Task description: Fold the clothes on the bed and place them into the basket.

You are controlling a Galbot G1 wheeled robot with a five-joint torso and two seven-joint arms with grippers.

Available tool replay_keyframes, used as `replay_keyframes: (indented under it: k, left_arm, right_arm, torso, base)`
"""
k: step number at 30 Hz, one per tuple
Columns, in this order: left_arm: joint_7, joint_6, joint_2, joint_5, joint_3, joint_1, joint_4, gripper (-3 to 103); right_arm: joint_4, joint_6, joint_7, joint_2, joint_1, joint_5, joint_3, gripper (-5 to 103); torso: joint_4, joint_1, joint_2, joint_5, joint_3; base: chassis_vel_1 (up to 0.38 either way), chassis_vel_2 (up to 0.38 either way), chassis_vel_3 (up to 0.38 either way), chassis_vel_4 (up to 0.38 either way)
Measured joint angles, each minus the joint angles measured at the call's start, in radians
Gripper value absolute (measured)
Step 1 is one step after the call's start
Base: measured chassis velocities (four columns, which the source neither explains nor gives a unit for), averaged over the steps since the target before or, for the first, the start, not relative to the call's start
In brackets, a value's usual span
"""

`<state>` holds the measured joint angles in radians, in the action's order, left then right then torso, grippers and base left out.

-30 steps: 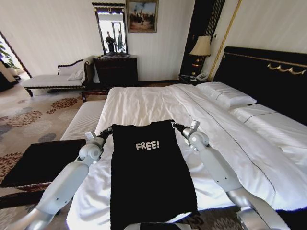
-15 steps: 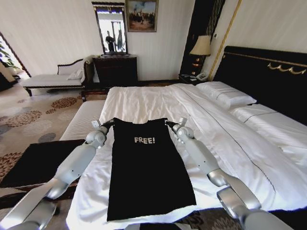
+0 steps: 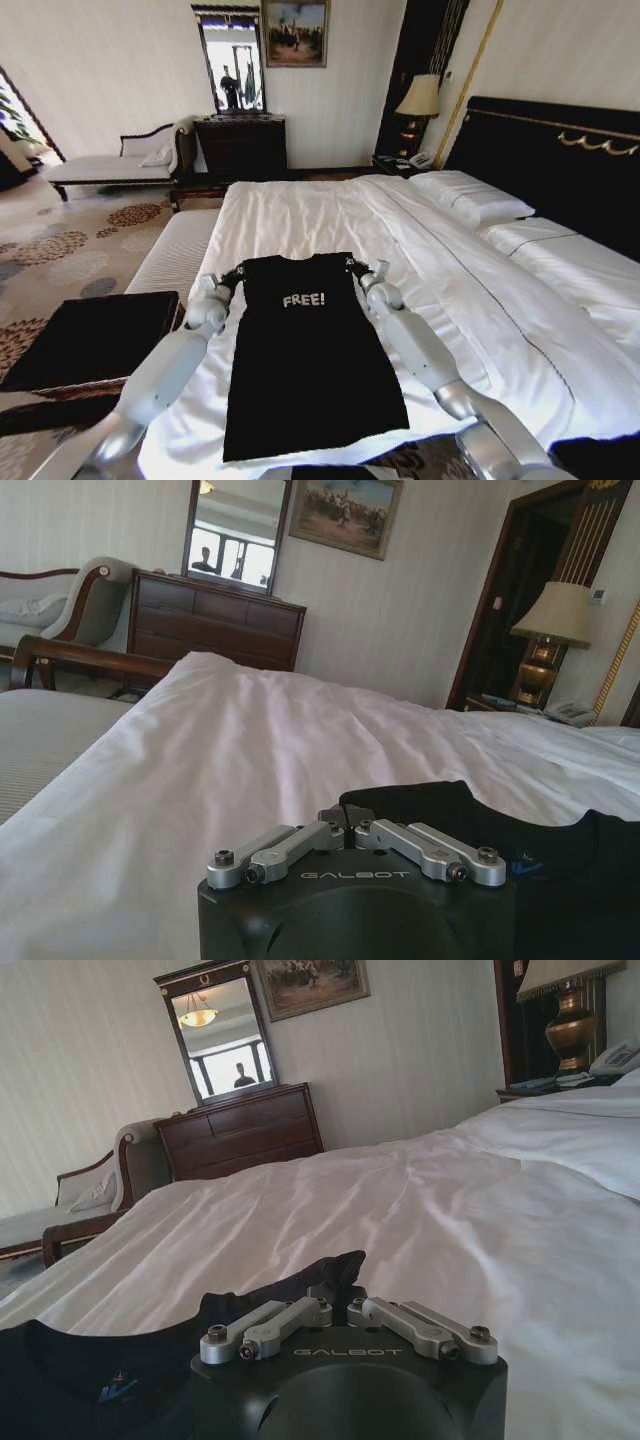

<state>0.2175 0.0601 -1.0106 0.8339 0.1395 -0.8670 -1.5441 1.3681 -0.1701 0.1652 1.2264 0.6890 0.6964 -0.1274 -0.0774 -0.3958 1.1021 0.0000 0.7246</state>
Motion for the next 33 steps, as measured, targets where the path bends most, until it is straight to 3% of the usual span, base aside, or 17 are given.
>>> replay_keyframes:
  k: [6,8,14,18,23,25,27,30,33]
  left_arm:
    - [0.022,-0.027,-0.01,-0.048,0.058,-0.147,-0.144,0]
    - [0.029,-0.031,-0.013,-0.059,0.092,-0.231,-0.245,0]
    - [0.033,-0.048,-0.015,-0.101,0.139,-0.349,-0.348,0]
    - [0.01,-0.079,-0.016,-0.141,0.214,-0.541,-0.437,0]
    - [0.0,-0.101,-0.029,-0.191,0.237,-0.671,-0.522,0]
    - [0.0,-0.105,-0.034,-0.2,0.242,-0.7,-0.539,0]
    - [-0.011,-0.121,-0.05,-0.223,0.268,-0.801,-0.582,0]
    - [-0.021,-0.133,-0.056,-0.237,0.281,-0.858,-0.595,0]
    - [-0.03,-0.156,-0.061,-0.254,0.3,-0.937,-0.603,0]
  right_arm:
    - [0.15,0.018,0.012,-0.054,0.194,-0.079,-0.065,1]
    - [0.222,0.025,0.013,-0.076,0.264,-0.087,-0.094,1]
    - [0.345,0.032,0.018,-0.113,0.364,-0.095,-0.119,1]
    - [0.434,0.045,0.017,-0.137,0.494,-0.123,-0.138,1]
    - [0.471,0.066,0.013,-0.144,0.609,-0.15,-0.157,1]
    - [0.48,0.066,0.013,-0.142,0.625,-0.153,-0.162,1]
    - [0.513,0.066,0.014,-0.136,0.68,-0.16,-0.185,1]
    - [0.532,0.067,0.014,-0.133,0.714,-0.167,-0.204,1]
    - [0.569,0.076,0.011,-0.122,0.79,-0.185,-0.258,1]
  torso:
    - [-0.0011,0.0,0.0,-0.0001,0.0]
    - [-0.0007,0.0,0.0,0.0004,0.0]
    - [-0.0008,0.0,0.0,0.0,0.0]
    - [0.0002,0.0,0.0,0.0002,0.0]
    - [-0.0009,0.0,0.0,0.0,0.0]
    - [-0.0009,0.0,0.0,0.0,0.0]
    - [-0.0002,0.0,0.0,0.0001,0.0]
    - [0.0002,0.0,0.0,0.0002,0.0]
    - [-0.0008,0.0,0.0,-0.0003,0.0]
  base:
    - [0.0,0.0,0.0,0.0]
    - [0.0,0.0,0.0,0.0]
    - [0.0,0.0,0.0,0.0]
    - [0.0,0.0,0.0,0.0]
    - [0.0,0.0,0.0,0.0]
    - [0.0,0.0,0.0,0.0]
    - [0.0,0.0,0.0,0.0]
    - [0.0,0.0,0.0,0.0]
    - [0.0,0.0,0.0,0.0]
